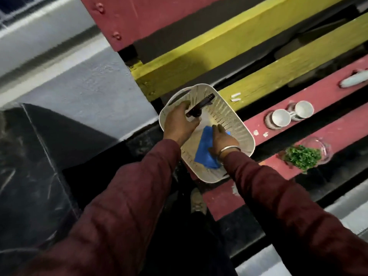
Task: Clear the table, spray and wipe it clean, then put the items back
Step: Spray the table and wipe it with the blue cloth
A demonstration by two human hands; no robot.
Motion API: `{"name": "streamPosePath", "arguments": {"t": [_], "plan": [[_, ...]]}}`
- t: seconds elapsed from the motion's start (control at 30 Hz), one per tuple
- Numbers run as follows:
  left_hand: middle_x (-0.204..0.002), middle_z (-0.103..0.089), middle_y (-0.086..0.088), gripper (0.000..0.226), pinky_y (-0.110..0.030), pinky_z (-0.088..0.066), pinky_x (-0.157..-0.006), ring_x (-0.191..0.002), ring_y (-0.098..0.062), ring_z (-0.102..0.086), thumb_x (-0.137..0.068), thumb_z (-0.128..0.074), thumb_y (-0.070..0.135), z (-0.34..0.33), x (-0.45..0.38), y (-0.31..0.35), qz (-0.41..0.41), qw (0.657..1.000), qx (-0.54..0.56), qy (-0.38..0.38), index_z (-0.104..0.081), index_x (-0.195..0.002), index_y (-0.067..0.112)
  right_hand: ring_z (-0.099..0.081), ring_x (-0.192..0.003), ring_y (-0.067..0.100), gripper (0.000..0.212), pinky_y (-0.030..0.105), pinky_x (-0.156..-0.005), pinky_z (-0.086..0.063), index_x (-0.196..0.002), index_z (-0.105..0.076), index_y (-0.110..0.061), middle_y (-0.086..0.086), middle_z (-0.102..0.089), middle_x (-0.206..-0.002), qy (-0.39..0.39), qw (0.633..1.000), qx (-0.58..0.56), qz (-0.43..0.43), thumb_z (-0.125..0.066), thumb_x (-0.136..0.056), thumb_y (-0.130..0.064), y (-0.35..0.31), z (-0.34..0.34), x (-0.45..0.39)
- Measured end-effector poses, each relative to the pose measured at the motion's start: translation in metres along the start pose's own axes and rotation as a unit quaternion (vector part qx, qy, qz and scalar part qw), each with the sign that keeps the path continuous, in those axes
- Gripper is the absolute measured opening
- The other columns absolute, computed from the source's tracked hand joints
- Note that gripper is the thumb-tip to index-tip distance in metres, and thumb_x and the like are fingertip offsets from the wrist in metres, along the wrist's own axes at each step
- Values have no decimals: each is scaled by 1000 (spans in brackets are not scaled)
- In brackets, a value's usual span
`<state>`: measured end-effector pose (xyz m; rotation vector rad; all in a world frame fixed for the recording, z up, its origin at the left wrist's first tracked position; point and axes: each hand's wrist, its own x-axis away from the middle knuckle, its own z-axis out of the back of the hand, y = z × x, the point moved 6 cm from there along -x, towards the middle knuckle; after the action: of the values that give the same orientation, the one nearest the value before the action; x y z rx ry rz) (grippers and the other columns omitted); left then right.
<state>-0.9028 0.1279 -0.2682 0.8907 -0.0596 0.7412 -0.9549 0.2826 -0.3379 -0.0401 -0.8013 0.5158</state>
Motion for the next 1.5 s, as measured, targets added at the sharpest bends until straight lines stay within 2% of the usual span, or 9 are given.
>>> {"name": "streamPosePath", "arguments": {"t": [0.13, 0.33, 0.53, 0.77, 0.87, 1.0, 1.23, 1.37, 1.5], "plan": [[-109, -72, 2, 42, -35, -54, -88, -99, -14, -65, -80, -79, 35, -11, -7, -6, -2, 998, 54, 32, -70, -118, 21, -51, -124, 30, 89, 42, -91, -47, -151, -1, -10, 13, -16, -155, -14, 997, 67, -33, -61, -87, -23, 4, -15, -14], [-101, -62, -3, 40, -42, -52, -86, -99, -25, -61, -84, -69, 50, -12, -5, 2, -13, 999, 16, 49, -72, -114, 24, -61, -111, 31, 35, 38, -88, -49, -123, -52, -11, 11, -58, -124, 23, 992, 125, -24, -55, -89, -16, -1, -4, -14], [-99, -61, -3, 33, -28, -46, -76, -92, -19, -61, -88, -70, 45, 34, 23, 35, -19, 991, 78, 110, -73, -104, 17, -48, -115, 32, 39, 39, -89, -44, -106, -65, -16, 8, -59, -115, 97, 988, 120, 2, -68, -72, -37, -13, 37, 28], [-93, -62, 0, 27, -7, -38, -66, -83, -9, -57, -86, -73, 43, 117, 85, 80, -60, 977, 122, 162, -73, -100, 20, -60, -96, 39, 36, 34, -71, -41, -99, -59, -5, 23, -64, -103, 104, 979, -175, -6, -67, -79, -34, -35, 96, 100], [-87, -64, -1, 24, -15, -40, -66, -78, -9, -58, -85, -74, 44, 164, 121, 87, -79, 967, 131, 205, -72, -90, 20, -60, -94, 41, 28, 35, -71, -40, -101, -54, -2, 26, -63, -101, 141, 961, -237, 12, -62, -84, -22, -59, 121, 137], [-76, -67, -2, 29, -26, -46, -66, -69, -10, -58, -82, -74, 41, 238, 186, 71, -91, 944, 175, 263, -69, -86, 12, -61, -99, 36, 23, 35, -82, -45, -102, -64, -3, 24, -66, -105, 191, 936, -293, 40, -55, -81, -5, -114, 144, 197], [-68, -61, 3, 20, -20, -43, -60, -63, -6, -49, -80, -83, 22, 357, 324, -2, -67, 907, 248, 333, -70, -84, 8, -51, -79, 17, 17, 25, -61, -32, -91, -66, 9, 23, -62, -86, 219, 904, -356, 89, -59, -86, -5, -239, 132, 316], [-64, -62, 14, 15, -17, -43, -58, -57, 5, -48, -78, -84, 28, 399, 388, -51, -53, 892, 283, 349, -75, -85, 18, -55, -79, 19, 7, 41, -77, -53, -72, -64, -7, 18, -62, -80, 213, 889, -383, 132, -64, -79, -9, -317, 103, 362], [-60, -58, 16, 14, -13, -39, -53, -49, 12, -43, -85, -78, 18, 432, 449, -100, -28, 885, 296, 358, -67, -76, 20, -59, -84, 22, 16, 43, -81, -50, -91, -68, 2, 23, -65, -90, 162, 907, -329, 208, -62, -84, -11, -409, 56, 419]]}}
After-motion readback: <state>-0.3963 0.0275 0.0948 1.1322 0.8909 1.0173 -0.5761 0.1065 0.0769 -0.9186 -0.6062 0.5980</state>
